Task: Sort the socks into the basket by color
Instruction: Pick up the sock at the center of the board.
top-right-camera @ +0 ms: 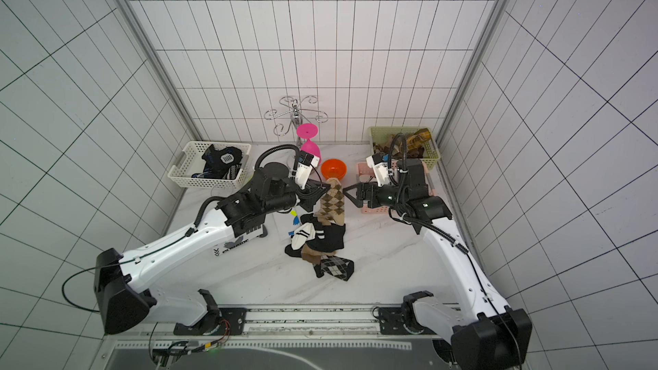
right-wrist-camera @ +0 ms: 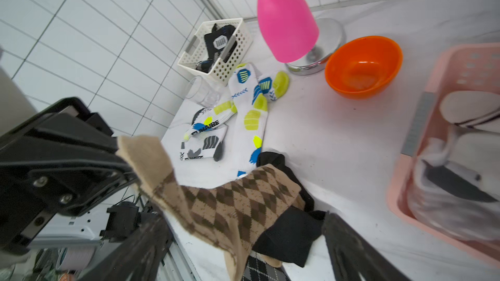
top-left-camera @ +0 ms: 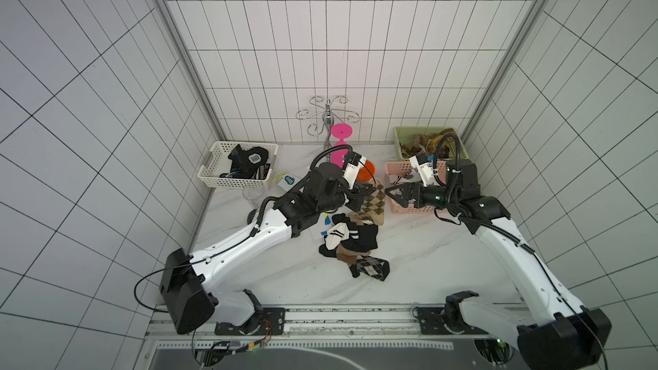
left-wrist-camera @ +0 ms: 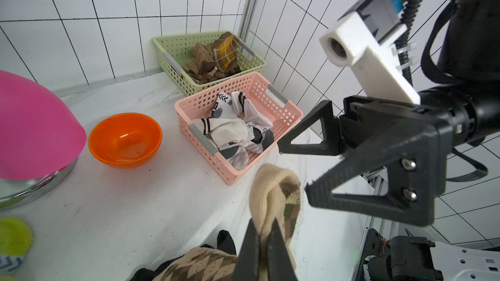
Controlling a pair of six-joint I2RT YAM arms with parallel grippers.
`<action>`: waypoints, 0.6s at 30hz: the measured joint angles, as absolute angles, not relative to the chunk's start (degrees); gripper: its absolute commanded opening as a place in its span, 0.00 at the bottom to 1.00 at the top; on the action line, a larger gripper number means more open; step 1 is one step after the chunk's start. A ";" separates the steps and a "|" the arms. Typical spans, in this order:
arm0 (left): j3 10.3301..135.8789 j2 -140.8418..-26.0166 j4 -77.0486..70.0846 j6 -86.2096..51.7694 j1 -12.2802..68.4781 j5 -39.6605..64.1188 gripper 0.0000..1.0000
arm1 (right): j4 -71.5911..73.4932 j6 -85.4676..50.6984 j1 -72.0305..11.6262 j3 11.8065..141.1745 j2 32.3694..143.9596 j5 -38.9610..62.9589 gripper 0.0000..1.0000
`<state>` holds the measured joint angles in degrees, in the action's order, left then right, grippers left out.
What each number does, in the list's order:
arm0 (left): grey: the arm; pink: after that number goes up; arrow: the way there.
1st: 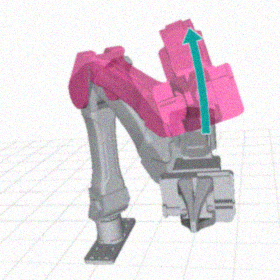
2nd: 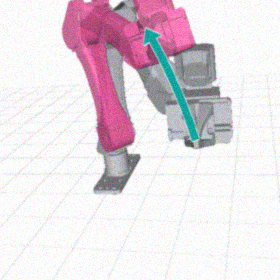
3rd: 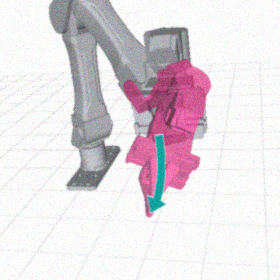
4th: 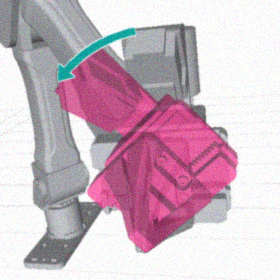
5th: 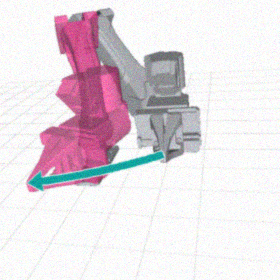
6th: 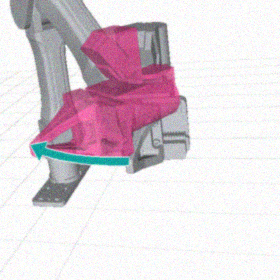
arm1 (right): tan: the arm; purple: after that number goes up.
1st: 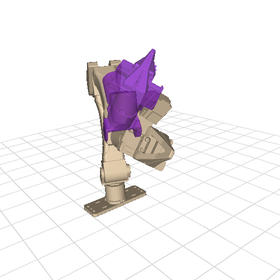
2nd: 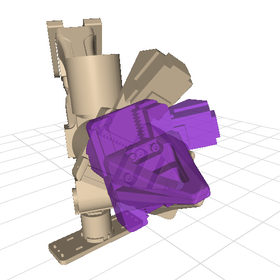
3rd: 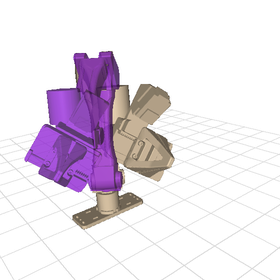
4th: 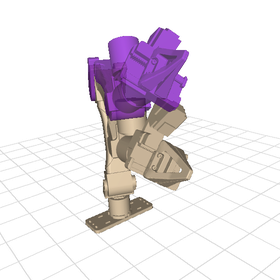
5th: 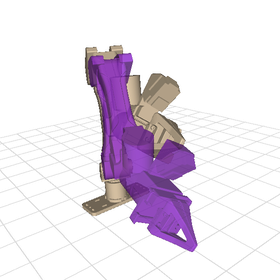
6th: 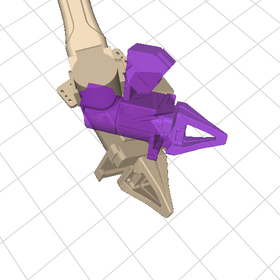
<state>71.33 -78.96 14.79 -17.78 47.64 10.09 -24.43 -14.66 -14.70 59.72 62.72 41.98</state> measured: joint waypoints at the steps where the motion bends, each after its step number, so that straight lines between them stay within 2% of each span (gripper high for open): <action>1: 71.85 -78.96 14.74 -18.04 47.64 10.31 0.00 | -23.62 -14.63 -15.42 58.92 61.82 42.94 0.88; 6: 74.94 -79.68 14.35 -19.35 47.55 11.18 0.00 | -19.35 -15.59 -18.35 54.94 59.31 45.01 0.82; 14: 80.84 -80.55 13.93 -21.26 47.03 13.34 0.00 | -14.33 -15.77 -19.68 53.58 61.84 44.36 0.75; 16: 81.69 -80.55 13.80 -21.74 46.87 13.78 0.00 | -13.21 -15.77 -19.68 53.56 62.54 44.29 0.63; 18: 82.04 -80.55 13.76 -22.09 46.78 14.02 0.00 | -11.86 -16.10 -19.70 53.41 62.92 44.29 0.45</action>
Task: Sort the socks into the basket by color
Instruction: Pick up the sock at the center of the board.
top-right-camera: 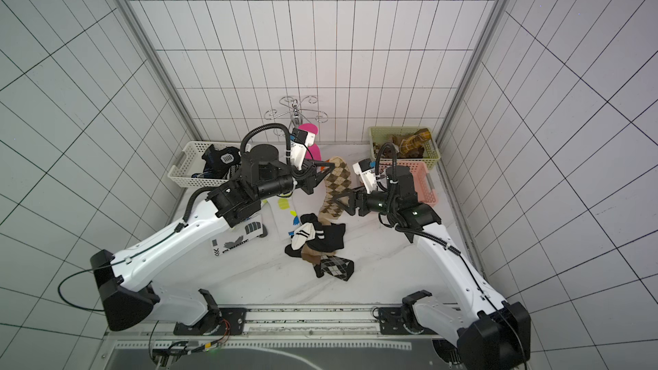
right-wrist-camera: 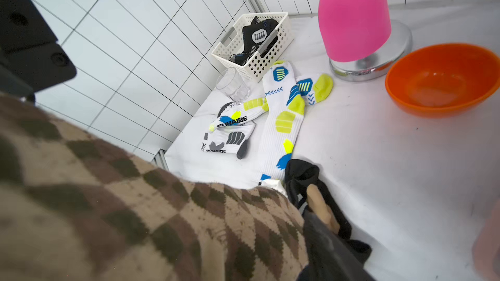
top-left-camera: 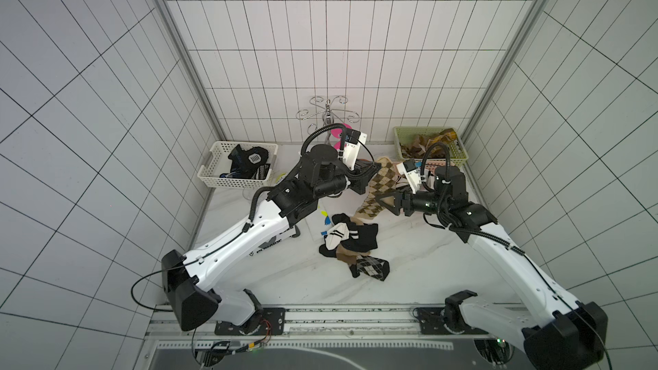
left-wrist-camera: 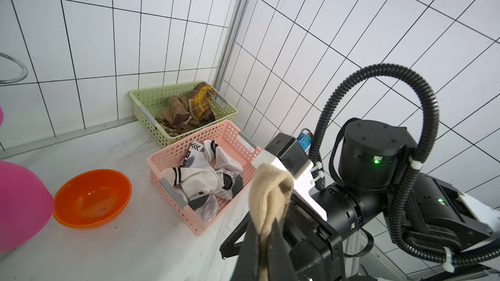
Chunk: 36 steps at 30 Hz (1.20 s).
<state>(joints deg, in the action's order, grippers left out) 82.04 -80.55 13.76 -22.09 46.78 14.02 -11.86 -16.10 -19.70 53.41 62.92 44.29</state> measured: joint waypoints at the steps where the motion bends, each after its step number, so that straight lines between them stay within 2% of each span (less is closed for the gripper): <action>1: 82.06 -80.55 13.78 -22.22 46.70 14.13 0.00 | -11.03 -16.45 -19.77 53.30 62.94 44.34 0.31; 3: 82.06 -80.68 13.80 -22.55 46.35 14.46 0.00 | -9.78 -16.97 -19.88 53.25 62.94 44.73 0.09; 5: 82.04 -80.93 13.89 -23.03 45.78 14.68 0.00 | -8.80 -17.43 -19.92 53.25 62.94 45.12 0.00; 13: 78.54 -82.24 13.08 -26.04 39.48 14.76 0.00 | -10.09 -17.96 -19.92 53.30 61.65 45.98 0.00; 18: 78.50 -86.74 13.02 -26.44 37.19 15.25 0.08 | -11.57 -18.20 -19.92 53.41 60.05 47.00 0.00; 23: 78.50 -91.88 12.88 -26.39 36.73 16.51 0.00 | -14.44 -18.44 -19.92 53.71 60.05 46.33 0.00; 27: 76.86 -93.47 12.10 -26.79 36.47 17.54 0.02 | -17.06 -18.39 -19.92 54.46 60.16 43.31 0.00; 29: 75.99 -93.47 11.22 -27.07 36.38 18.41 0.18 | -17.61 -18.44 -19.92 54.94 60.45 42.54 0.00; 30: 75.70 -93.47 10.90 -26.96 36.36 18.79 0.39 | -17.47 -18.52 -19.92 55.16 60.73 42.50 0.00; 31: 75.48 -93.47 10.70 -27.00 36.32 19.09 0.49 | -17.30 -18.72 -19.90 55.48 61.14 42.57 0.00; 34: 74.50 -93.25 9.85 -26.85 35.77 19.14 0.60 | -16.25 -19.70 -19.90 56.97 63.16 43.42 0.00; 36: 72.20 -91.94 8.60 -26.35 35.42 18.83 0.64 | -15.33 -20.29 -19.90 58.17 64.84 44.29 0.00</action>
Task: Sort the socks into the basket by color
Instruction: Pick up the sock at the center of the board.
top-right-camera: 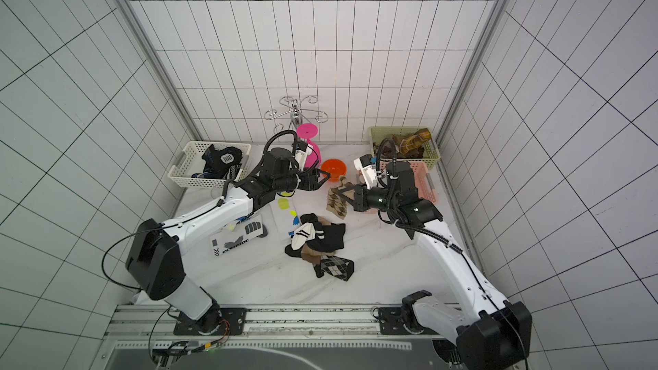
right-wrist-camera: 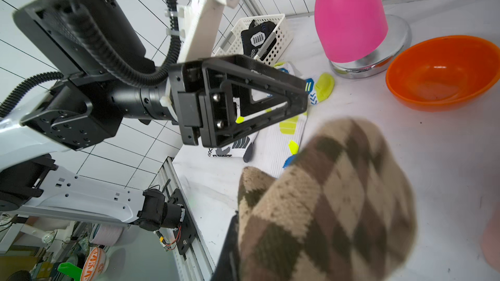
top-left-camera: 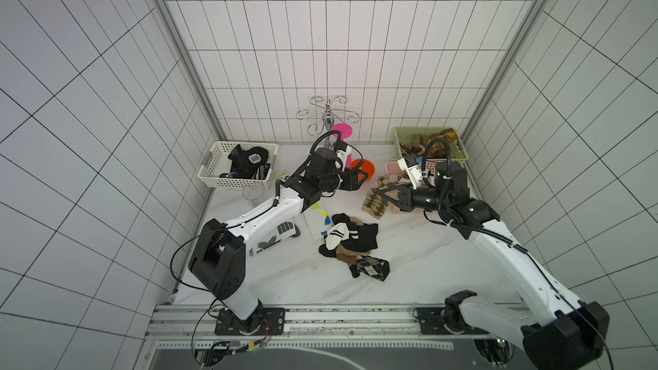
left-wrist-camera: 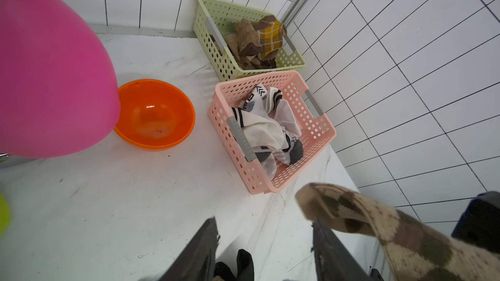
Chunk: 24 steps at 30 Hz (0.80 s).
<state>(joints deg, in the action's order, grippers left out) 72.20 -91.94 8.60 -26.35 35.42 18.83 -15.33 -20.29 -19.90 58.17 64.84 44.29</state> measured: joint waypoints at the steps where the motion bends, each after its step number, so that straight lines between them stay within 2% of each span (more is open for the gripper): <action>1: 70.57 -90.78 7.94 -26.09 35.22 18.46 0.64 | -15.07 -20.53 -19.88 58.81 65.69 44.80 0.00; 13: 51.70 -70.19 -6.07 -16.40 34.76 19.51 0.65 | -10.52 -25.74 -17.72 61.25 70.63 57.78 0.00; 17: 47.46 -67.79 -10.48 -12.43 35.73 21.56 0.67 | -6.09 -29.65 -17.63 61.23 70.98 62.04 0.00; 24: 45.04 -67.35 -17.08 -4.21 42.94 21.06 0.68 | 1.39 -35.40 -17.63 61.23 71.00 67.90 0.00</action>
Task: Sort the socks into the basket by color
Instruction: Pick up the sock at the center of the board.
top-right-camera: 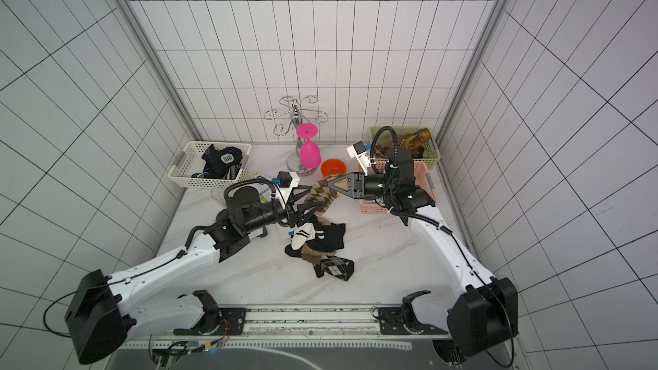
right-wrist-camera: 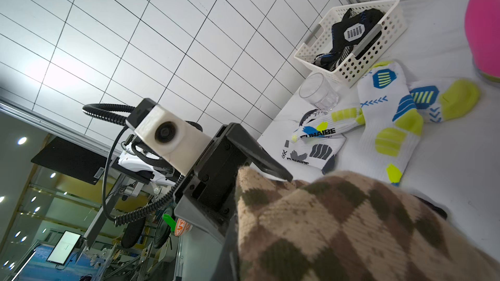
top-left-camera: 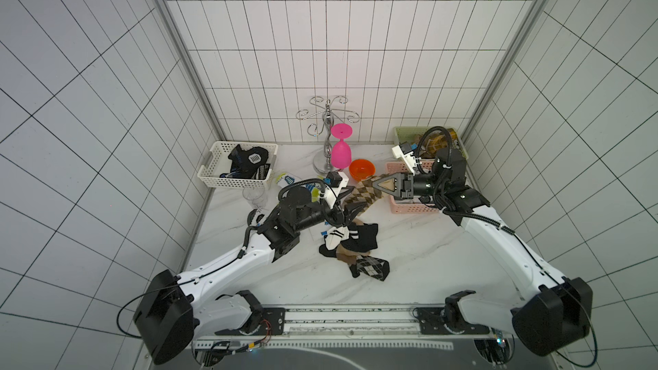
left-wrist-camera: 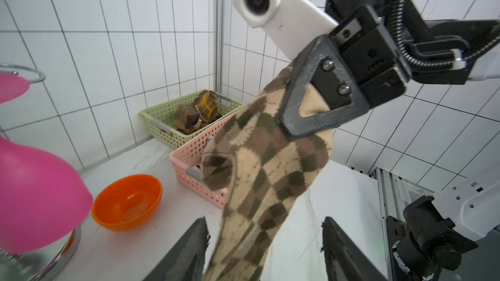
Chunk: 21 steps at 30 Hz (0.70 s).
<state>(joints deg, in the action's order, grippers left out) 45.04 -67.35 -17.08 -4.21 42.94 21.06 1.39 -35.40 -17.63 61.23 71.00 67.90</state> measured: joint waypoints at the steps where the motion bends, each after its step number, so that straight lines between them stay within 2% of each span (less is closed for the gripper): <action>1: 45.04 -67.46 -18.26 -3.62 43.29 21.06 0.68 | 2.00 -35.92 -17.63 61.23 71.00 68.42 0.00; 7: 46.33 -69.67 -22.92 -2.07 44.03 20.84 0.67 | 4.16 -37.54 -17.67 61.21 70.96 71.22 0.00; 13: 46.72 -72.03 -25.34 -0.84 44.64 19.18 0.57 | 5.45 -38.52 -18.28 61.14 70.83 73.32 0.00; 15: 46.81 -72.25 -25.96 -0.60 44.69 19.07 0.44 | 5.50 -38.59 -18.48 61.12 70.61 73.97 0.00; 19: 48.14 -72.97 -26.33 -0.01 44.75 19.29 0.09 | 5.91 -38.61 -18.63 61.12 70.22 74.74 0.00; 20: 48.51 -73.03 -26.35 0.23 44.80 19.29 0.02 | 5.98 -38.63 -18.68 61.10 70.19 74.85 0.02; 21: 48.71 -73.03 -26.44 0.32 44.86 19.35 0.00 | 6.07 -38.61 -18.76 61.06 70.17 74.98 0.14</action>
<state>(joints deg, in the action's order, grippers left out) 48.71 -73.03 -26.44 0.32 44.86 19.35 6.07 -38.61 -18.76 61.06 70.17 74.98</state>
